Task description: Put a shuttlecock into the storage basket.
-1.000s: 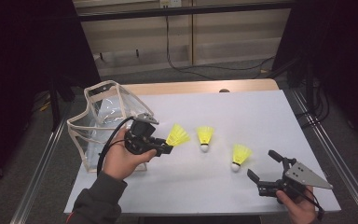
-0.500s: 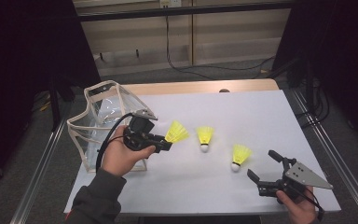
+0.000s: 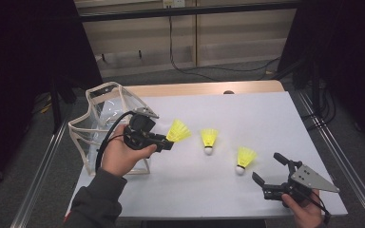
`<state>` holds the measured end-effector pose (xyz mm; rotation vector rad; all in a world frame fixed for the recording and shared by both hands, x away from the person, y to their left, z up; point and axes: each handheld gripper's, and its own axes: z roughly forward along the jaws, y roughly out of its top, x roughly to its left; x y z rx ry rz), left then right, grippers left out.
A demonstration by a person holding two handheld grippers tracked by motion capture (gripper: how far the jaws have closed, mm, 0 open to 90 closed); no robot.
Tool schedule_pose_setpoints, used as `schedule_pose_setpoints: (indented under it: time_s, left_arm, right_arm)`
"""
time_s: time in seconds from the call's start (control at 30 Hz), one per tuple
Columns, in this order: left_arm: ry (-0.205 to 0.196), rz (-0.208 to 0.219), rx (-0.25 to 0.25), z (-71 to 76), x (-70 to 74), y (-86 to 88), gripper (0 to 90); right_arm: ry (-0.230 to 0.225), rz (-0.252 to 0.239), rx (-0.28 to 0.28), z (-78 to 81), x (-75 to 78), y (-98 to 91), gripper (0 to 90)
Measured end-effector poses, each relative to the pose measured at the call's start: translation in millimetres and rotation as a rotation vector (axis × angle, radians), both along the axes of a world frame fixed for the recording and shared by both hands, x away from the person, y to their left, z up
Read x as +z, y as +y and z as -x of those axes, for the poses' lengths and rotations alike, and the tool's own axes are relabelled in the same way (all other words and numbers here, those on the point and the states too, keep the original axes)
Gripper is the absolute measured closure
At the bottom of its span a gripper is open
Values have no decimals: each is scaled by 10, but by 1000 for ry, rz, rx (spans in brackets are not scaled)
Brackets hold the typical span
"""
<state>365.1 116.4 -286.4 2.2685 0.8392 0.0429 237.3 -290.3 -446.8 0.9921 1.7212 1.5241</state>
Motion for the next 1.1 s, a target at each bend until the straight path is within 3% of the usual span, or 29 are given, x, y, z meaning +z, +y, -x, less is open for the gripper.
schedule_pose_setpoints:
  time_s: [1.0, 1.1]
  left_arm:
    - [0, -1, 33, -68, 195, 90, 651]
    - [-6, -17, 33, -82, 204, 93, 651]
  right_arm:
    - [1, -1, 4, 0, 2, -4, 7]
    - [2, -2, 3, 2, 1, -2, 7]
